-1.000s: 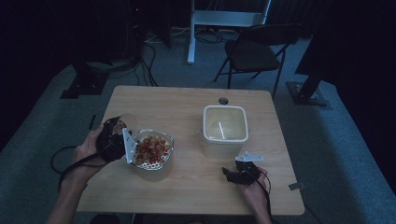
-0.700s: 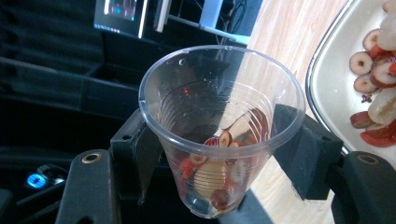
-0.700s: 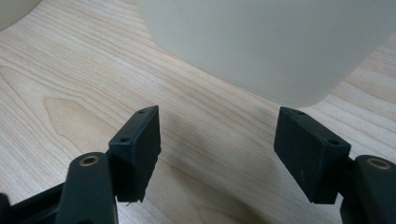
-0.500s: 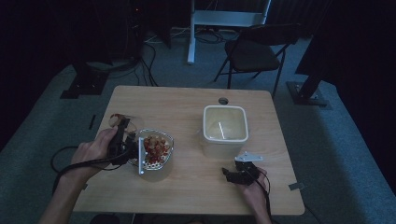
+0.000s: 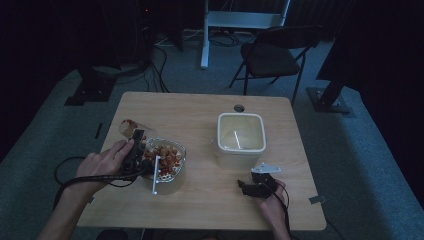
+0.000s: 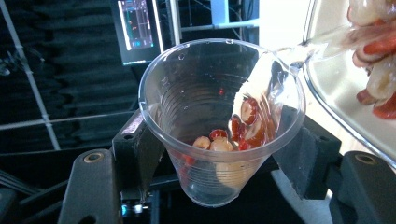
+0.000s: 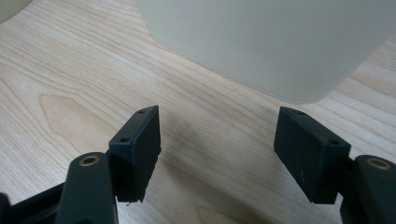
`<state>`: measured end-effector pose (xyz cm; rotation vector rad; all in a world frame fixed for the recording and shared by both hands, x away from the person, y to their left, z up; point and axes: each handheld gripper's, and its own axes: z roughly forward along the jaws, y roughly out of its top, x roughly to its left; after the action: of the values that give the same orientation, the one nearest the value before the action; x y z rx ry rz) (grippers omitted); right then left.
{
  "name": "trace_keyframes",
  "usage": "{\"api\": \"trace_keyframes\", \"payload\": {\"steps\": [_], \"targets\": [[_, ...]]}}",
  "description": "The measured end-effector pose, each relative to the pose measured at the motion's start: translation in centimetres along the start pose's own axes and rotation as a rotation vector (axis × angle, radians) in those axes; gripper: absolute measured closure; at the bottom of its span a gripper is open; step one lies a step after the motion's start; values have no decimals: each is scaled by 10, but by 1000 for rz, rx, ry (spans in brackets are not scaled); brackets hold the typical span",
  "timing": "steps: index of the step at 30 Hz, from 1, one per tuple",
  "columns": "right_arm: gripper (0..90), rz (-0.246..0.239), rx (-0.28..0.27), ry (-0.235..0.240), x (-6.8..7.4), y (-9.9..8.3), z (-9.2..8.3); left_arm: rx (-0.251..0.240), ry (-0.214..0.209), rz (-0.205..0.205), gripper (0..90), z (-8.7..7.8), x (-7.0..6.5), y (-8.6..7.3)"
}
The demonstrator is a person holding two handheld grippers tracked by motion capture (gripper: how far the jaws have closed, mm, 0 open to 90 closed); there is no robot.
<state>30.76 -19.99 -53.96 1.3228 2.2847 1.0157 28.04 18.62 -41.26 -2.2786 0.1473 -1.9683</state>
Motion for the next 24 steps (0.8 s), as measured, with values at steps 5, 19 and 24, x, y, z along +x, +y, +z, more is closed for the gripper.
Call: {"api": "trace_keyframes", "payload": {"steps": [5, 19, 24], "targets": [[315, 3, 0, 0, 0, 0, 0, -5, 32, 52, 366, -2, -4, 3], [314, 1, 5, 0, 0, 0, 2, -3, 70, 108, 371, -2, -8, 2], [315, 1, 6, 0, 0, 0, 2, 0, 70, 98, 372, -2, -8, 1]]}}
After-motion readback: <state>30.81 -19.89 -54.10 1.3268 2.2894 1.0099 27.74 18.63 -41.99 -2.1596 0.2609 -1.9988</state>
